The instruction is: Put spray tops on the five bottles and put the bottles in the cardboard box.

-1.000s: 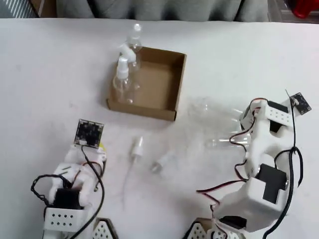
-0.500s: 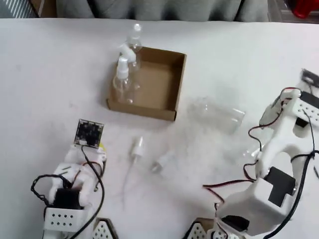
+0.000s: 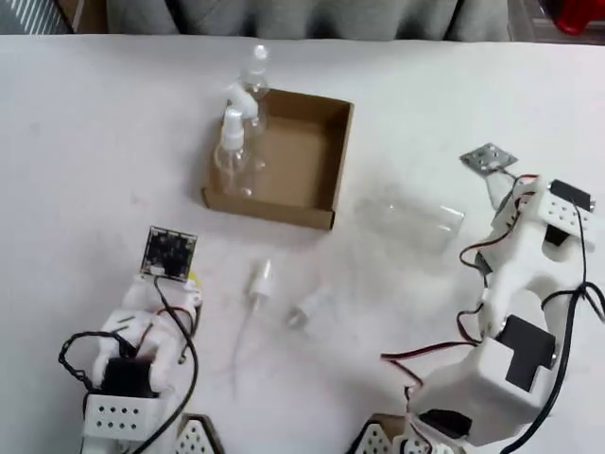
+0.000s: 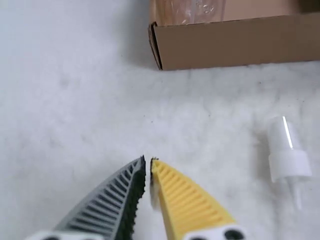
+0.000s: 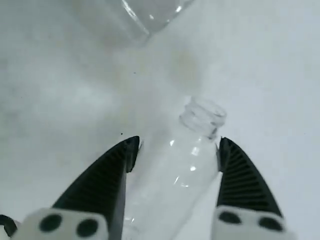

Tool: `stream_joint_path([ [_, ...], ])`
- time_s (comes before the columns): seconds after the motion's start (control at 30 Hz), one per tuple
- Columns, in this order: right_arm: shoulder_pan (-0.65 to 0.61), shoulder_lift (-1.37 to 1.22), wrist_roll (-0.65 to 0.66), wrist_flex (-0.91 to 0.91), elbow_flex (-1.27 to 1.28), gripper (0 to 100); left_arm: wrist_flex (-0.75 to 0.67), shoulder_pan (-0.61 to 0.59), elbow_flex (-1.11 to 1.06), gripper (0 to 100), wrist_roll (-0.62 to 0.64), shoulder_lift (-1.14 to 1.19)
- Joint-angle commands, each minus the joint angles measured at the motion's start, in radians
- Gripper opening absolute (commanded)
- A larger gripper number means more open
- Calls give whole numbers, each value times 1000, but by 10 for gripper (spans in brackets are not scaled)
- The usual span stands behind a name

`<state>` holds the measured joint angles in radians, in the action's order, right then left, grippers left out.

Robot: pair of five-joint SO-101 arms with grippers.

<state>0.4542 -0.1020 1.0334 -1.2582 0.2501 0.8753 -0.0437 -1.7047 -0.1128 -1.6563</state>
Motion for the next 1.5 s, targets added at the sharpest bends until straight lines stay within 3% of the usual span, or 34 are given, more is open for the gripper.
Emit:
stream_joint_path([
  [0.0,-19,36,9,19,12,245,3,-8,5,23,-12,-22],
  [0.13,-27,36,-37,24,21,324,3,-8,5,23,-12,-22],
  [0.37,-24,47,-287,-4,-38,326,3,-8,5,23,-12,-22],
  [0.6,-4,48,-494,-188,-170,213,3,-8,5,23,-12,-22],
  [0.9,77,219,-485,-249,-98,255,3,-8,5,23,-12,-22],
  [1.1,71,335,-466,-81,103,255,2,-8,5,24,-12,-24],
  [1.47,76,39,-391,27,0,258,2,-7,5,24,-12,-24],
])
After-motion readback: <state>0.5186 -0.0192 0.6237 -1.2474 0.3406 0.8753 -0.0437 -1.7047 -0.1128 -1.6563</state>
